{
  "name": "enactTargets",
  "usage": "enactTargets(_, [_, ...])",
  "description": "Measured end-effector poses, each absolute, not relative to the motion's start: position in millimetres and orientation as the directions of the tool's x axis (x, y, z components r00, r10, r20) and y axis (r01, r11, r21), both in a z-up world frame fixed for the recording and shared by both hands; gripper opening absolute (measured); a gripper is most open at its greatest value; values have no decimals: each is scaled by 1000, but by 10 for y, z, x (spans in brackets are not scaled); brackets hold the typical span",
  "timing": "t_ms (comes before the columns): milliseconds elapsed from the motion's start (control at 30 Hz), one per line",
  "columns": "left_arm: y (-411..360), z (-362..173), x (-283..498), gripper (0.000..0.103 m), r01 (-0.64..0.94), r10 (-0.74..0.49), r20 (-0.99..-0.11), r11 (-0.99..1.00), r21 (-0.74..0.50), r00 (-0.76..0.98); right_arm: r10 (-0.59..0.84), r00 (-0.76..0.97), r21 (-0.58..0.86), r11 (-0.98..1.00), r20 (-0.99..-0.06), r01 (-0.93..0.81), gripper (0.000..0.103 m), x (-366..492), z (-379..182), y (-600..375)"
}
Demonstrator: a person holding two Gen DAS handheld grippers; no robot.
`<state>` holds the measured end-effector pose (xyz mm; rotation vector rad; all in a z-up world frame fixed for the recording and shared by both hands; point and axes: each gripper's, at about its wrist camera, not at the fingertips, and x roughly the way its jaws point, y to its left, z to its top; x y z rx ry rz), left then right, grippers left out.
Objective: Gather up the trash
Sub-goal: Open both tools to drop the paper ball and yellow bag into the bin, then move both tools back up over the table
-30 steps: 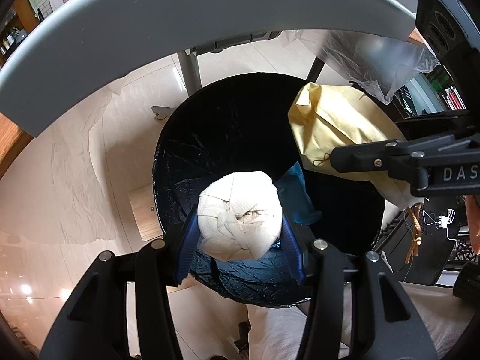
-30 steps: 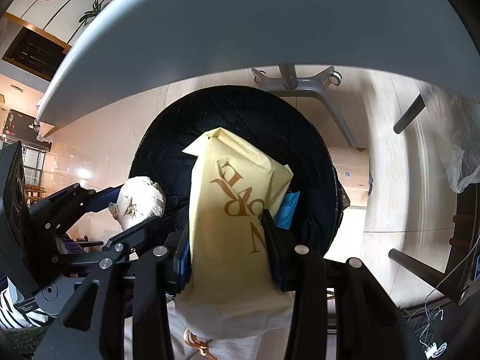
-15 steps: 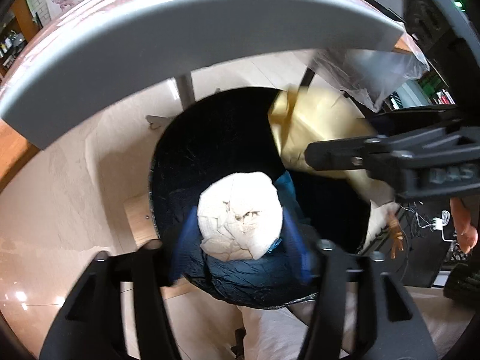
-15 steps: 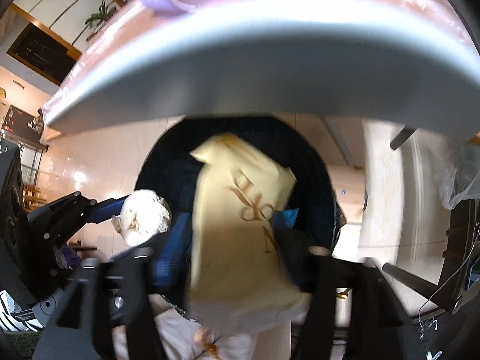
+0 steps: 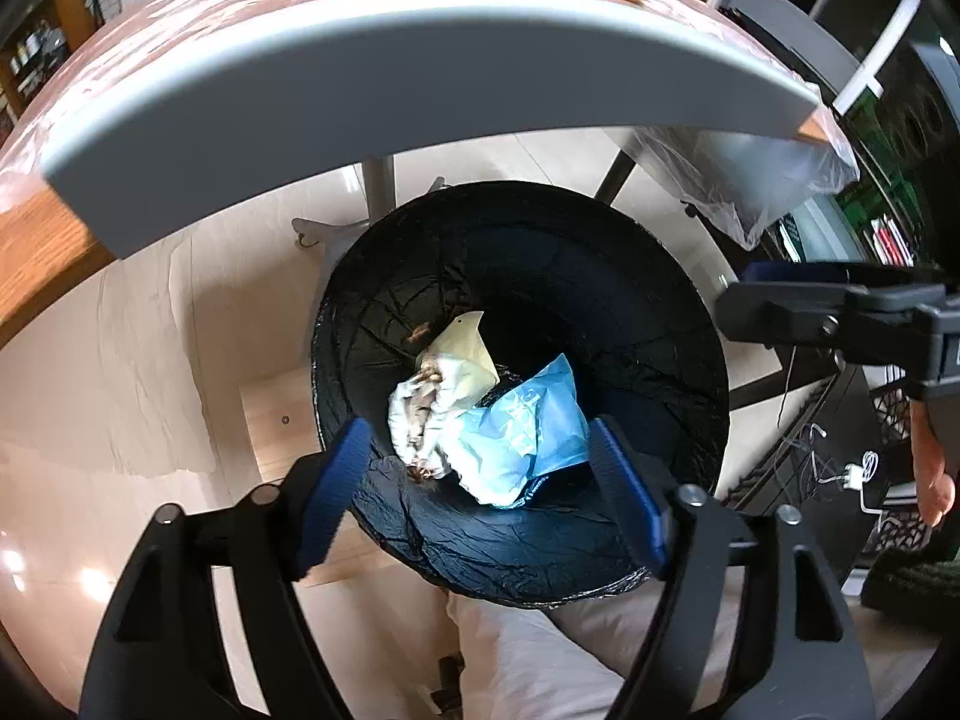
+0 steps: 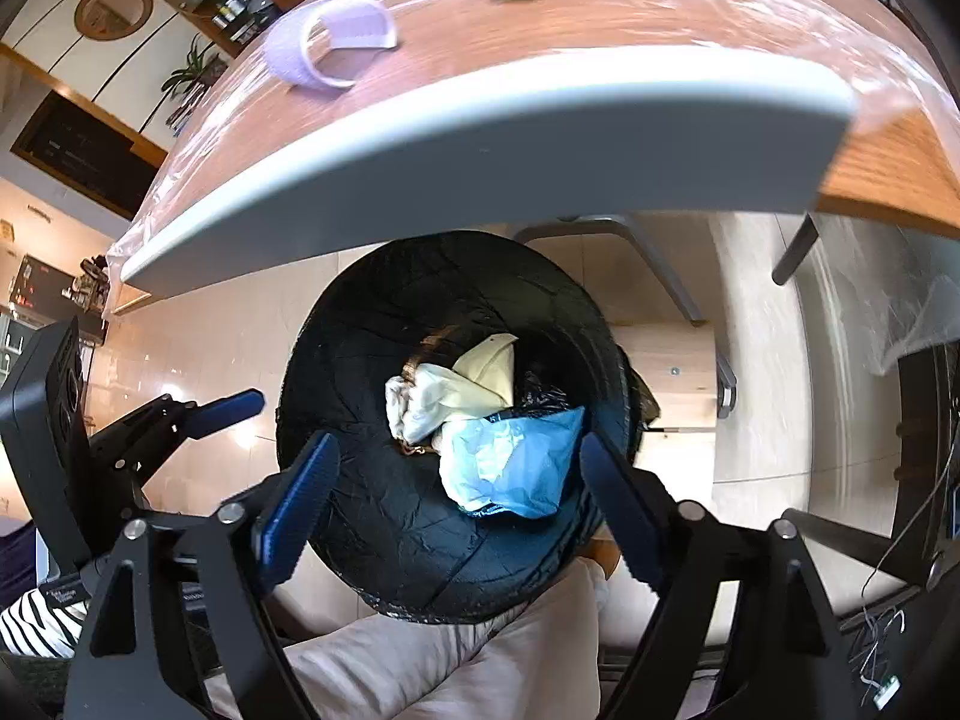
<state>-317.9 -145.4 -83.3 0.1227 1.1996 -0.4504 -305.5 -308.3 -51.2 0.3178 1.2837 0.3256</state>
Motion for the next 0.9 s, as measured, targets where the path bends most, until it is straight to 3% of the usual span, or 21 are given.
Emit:
enactTargets(267, [-1429, -643, -3224, 83, 400, -273, -904, 907, -129, 329, 437, 315, 443, 895, -842, -57, 85, -3192, -331, -3168])
enactTargets(467, [-1400, -19, -3333, 86, 424, -290, -829, 903, -71, 478, 386, 525, 371, 918, -758, -140, 86, -3378, 434, -3208])
enactTargets(567, [-1390, 305, -3336, 98, 397, -269, -759, 918, -15, 593, 305, 690, 265, 949, -656, -168, 99, -3455, 936, -3246])
enactTargets(667, [-1402, 559, -3232, 101, 355, -259, -694, 935, -4, 672, 202, 849, 138, 978, -489, -154, 99, -3524, 1322, -3261])
enactTargets(767, [-1484, 630, -3036, 101, 348, -264, -710, 937, -28, 653, 99, 831, 72, 995, -548, -72, 99, -3290, 1383, -3275])
enactTargets(900, [-1661, 661, -2903, 101, 360, -244, -708, 933, 15, 662, 130, 792, 89, 991, -596, -96, 99, -3010, 1333, -3387])
